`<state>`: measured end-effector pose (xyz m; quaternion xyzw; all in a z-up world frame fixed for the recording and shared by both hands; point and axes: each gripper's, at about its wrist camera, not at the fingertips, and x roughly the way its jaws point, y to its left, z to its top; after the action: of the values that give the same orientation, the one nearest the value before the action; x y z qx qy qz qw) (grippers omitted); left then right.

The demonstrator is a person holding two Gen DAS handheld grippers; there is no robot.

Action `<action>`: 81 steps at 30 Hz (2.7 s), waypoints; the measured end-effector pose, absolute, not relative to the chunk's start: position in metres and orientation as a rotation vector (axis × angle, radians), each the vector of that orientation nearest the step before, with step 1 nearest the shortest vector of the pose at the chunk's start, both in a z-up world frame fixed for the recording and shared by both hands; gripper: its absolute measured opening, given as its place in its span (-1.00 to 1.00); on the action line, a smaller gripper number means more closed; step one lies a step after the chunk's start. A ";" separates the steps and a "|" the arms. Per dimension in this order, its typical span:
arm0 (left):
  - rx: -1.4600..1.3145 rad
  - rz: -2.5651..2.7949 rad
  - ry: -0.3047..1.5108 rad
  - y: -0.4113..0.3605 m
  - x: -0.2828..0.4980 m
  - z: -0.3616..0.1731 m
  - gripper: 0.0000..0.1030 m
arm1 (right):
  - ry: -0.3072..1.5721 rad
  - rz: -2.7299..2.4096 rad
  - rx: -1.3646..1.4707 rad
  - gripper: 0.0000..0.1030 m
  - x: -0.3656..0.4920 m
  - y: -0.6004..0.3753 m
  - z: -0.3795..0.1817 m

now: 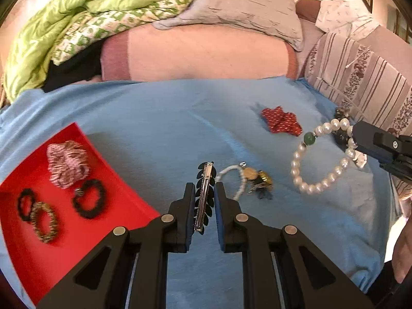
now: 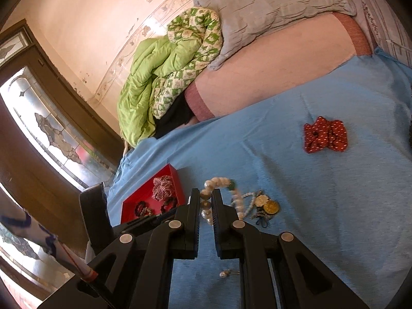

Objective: Organize jewelry
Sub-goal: 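Grasp the black hair clip with left tool while right tool grasps pearl bracelet, then carry the pearl bracelet into the red tray with the right tool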

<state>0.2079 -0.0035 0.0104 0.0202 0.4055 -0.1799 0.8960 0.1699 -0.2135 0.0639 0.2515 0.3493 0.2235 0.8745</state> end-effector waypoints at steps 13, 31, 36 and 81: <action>0.027 -0.316 0.846 0.035 0.202 0.012 -0.72 | 0.763 0.521 0.485 -0.81 0.177 -0.162 0.058; -0.046 -0.213 0.859 0.103 0.197 0.015 -0.72 | 0.813 0.617 0.438 -0.81 0.185 -0.084 0.046; -0.058 -0.178 0.869 0.123 0.195 0.012 -0.72 | 0.809 0.644 0.430 -0.81 0.183 -0.070 0.049; -0.163 0.110 1.013 0.224 0.201 -0.022 -0.71 | 1.036 0.624 0.380 -0.77 0.220 0.009 -0.021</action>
<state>0.2009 0.2236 -0.0221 -0.0781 0.4842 0.0527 0.8699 0.2200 0.0093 -0.0207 0.1774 0.4842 0.2914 0.8057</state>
